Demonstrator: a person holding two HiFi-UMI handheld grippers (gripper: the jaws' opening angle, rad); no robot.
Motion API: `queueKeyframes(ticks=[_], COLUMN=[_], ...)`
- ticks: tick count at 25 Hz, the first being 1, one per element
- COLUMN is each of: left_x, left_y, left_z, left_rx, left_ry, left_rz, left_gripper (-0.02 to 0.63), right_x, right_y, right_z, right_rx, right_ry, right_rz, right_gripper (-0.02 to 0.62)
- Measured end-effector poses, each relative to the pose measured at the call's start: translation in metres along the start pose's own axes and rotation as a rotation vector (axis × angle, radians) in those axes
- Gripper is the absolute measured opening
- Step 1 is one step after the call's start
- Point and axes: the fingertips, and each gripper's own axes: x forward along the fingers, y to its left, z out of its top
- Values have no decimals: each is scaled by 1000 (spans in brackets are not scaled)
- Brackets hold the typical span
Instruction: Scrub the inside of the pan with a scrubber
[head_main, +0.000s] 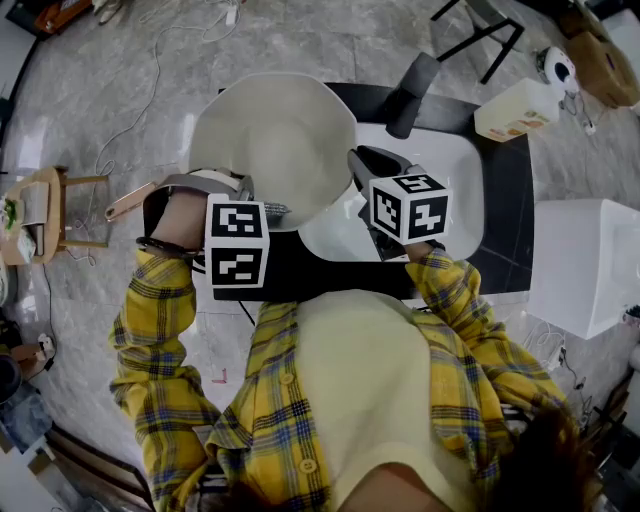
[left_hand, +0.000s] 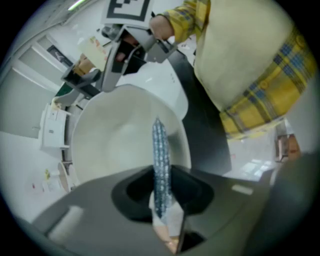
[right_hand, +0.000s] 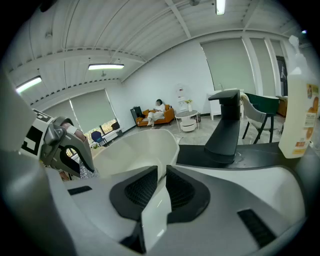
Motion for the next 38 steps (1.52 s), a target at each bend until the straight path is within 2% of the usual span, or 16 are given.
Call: queueKeyframes(ticks=[6, 13, 21, 30, 35, 38], left_x=[9, 15, 24, 29, 28, 26], left_y=[7, 36, 68, 110, 132, 145], left_z=[-17, -49, -57, -67, -77, -80], left_rx=[54, -28, -134, -202, -268, -323], left_ry=[136, 273, 295, 344, 366, 349], left_rz=[2, 79, 125, 275, 361, 418], left_gripper=[84, 86, 86, 86, 86, 87], right_x=[1, 0, 0, 0, 0, 0], right_y=[2, 2, 2, 3, 3, 3], right_z=[-1, 0, -1, -2, -1, -2], right_rx=[-5, 2, 10, 20, 23, 24], right_ry=[2, 1, 7, 9, 7, 8], right_rz=[1, 11, 20, 22, 20, 18], right_gripper=[18, 18, 18, 18, 18, 18])
